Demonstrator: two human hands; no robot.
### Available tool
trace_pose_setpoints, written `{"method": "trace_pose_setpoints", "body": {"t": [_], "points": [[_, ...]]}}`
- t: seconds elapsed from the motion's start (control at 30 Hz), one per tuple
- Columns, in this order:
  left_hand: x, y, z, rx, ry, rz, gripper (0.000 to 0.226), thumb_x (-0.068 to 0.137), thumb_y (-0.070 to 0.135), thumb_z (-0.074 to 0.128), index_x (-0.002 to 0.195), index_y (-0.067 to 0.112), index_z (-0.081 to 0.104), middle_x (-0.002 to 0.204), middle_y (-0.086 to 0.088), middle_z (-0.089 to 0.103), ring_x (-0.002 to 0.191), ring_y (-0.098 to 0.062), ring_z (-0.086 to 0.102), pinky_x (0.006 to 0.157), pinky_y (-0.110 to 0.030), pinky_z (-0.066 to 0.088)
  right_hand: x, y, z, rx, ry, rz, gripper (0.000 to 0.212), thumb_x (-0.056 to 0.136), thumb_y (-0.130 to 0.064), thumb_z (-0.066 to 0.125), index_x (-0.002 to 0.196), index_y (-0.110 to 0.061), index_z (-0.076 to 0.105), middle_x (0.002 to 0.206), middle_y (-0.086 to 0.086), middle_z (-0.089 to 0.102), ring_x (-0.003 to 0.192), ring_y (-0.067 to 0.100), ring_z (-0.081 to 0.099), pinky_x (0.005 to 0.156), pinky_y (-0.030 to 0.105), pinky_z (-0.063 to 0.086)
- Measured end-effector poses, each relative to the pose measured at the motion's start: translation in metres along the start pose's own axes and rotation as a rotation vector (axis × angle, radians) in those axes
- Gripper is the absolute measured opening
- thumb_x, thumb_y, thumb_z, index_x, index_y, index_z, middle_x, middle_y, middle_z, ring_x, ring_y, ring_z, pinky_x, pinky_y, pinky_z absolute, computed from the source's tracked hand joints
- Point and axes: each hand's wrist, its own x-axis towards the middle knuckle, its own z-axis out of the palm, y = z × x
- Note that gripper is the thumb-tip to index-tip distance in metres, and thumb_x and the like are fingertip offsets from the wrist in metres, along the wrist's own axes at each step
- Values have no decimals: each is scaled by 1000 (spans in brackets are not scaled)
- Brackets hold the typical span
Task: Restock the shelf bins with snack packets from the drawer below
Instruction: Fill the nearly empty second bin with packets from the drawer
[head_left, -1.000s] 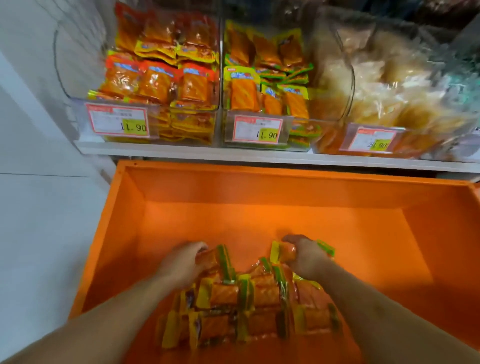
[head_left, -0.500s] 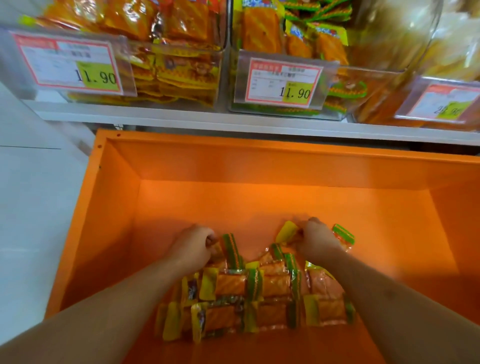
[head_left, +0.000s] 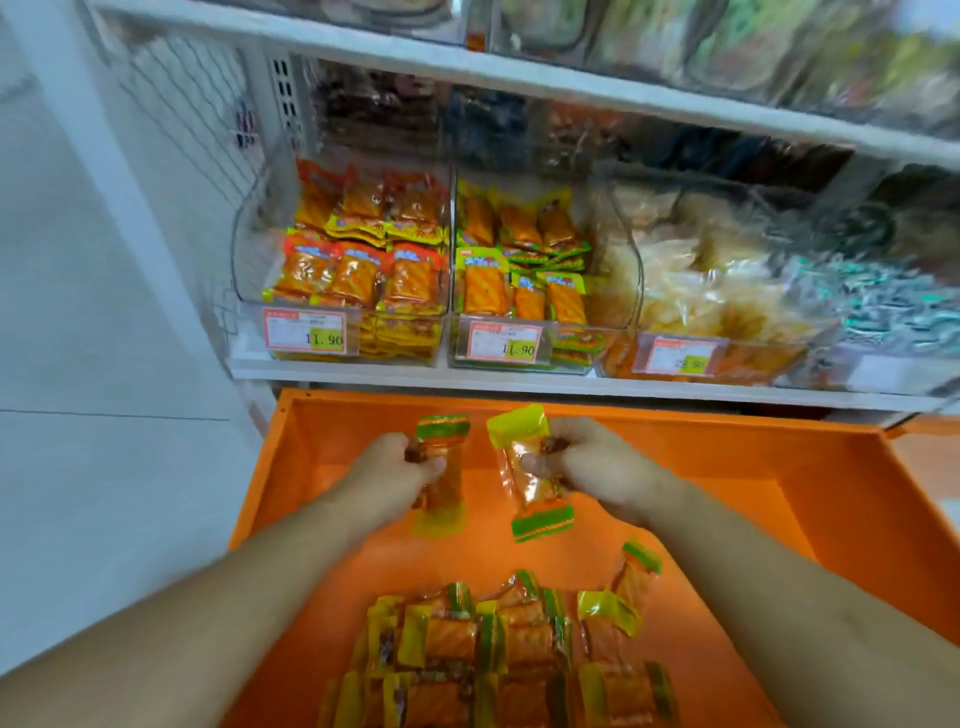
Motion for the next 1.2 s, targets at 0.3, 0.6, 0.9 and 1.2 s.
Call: {"method": "trace_pose_setpoints", "body": {"t": [0.3,0.6,0.9,1.2], "points": [[-113,70,-51,-245,-77,108,5,98,30,70,102,30,73,100,-6,79,91,-32,76,73,-53,64,-95,-62,1,144,43,-274,41,80,-15,75,113,7,63,81,10,39,72,25,38,71,36,38],[-133,87,-69,-264,-69,111,11,90,23,76,98,29,79,95,-5,80,94,-29,74,86,-44,55,-108,-85,12,-49,327,-556,15,86,-2,78,81,-11,67,70,-5,39,65,11,37,63,28,30],[-118,99,-71,-611,-259,19,33,97,33,65,126,20,72,119,-20,74,117,-48,66,102,-62,48,-87,-88,18,-588,455,-912,35,94,-17,76,118,-42,77,126,-16,58,127,19,46,103,35,39],[-117,100,-76,-549,-292,65,33,91,21,72,124,17,74,112,-16,76,96,-30,72,78,-40,55,-83,-84,11,-766,300,-822,71,84,-24,83,147,-38,54,154,-23,43,151,8,29,122,37,26]]}}
